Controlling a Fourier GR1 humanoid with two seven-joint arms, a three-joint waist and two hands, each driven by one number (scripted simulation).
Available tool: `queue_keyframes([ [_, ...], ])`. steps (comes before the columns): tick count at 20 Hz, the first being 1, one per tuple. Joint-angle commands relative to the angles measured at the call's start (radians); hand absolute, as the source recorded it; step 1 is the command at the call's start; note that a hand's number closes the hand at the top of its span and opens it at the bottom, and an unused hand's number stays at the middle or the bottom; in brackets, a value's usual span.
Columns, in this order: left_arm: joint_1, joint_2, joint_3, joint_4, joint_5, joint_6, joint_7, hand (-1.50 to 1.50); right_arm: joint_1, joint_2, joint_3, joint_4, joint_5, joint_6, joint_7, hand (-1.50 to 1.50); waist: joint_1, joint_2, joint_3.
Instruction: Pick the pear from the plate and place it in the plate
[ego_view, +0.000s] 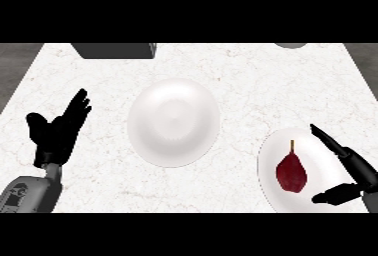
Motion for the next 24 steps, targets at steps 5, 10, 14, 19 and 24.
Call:
queue_keyframes([
  [5,0.023,-0.053,0.024,-0.025,-0.071,-0.013,0.015,0.0,0.025,0.057,0.031,-0.143,0.079,0.016,0.133,-1.5,-0.003,-0.001,0.0],
  [10,0.022,-0.053,0.081,-0.052,-0.075,-0.055,0.041,0.0,-0.074,0.104,-0.004,-0.041,0.137,-0.008,0.161,-1.5,0.004,0.0,0.0],
  [14,0.021,-0.056,0.136,0.002,-0.066,-0.118,-0.01,0.0,-0.069,0.1,-0.012,-0.071,0.168,0.018,0.188,-1.5,0.001,0.0,0.0],
  [19,-0.038,-0.123,0.104,-0.004,-0.142,-0.055,0.062,0.0,-0.063,0.135,0.003,-0.054,0.247,-0.04,0.187,-1.5,-0.001,0.0,0.0],
  [24,0.045,-0.095,0.145,-0.032,-0.123,-0.122,0.004,0.0,-0.036,0.136,0.041,-0.057,0.299,-0.01,0.112,1.5,0.001,0.0,0.0],
])
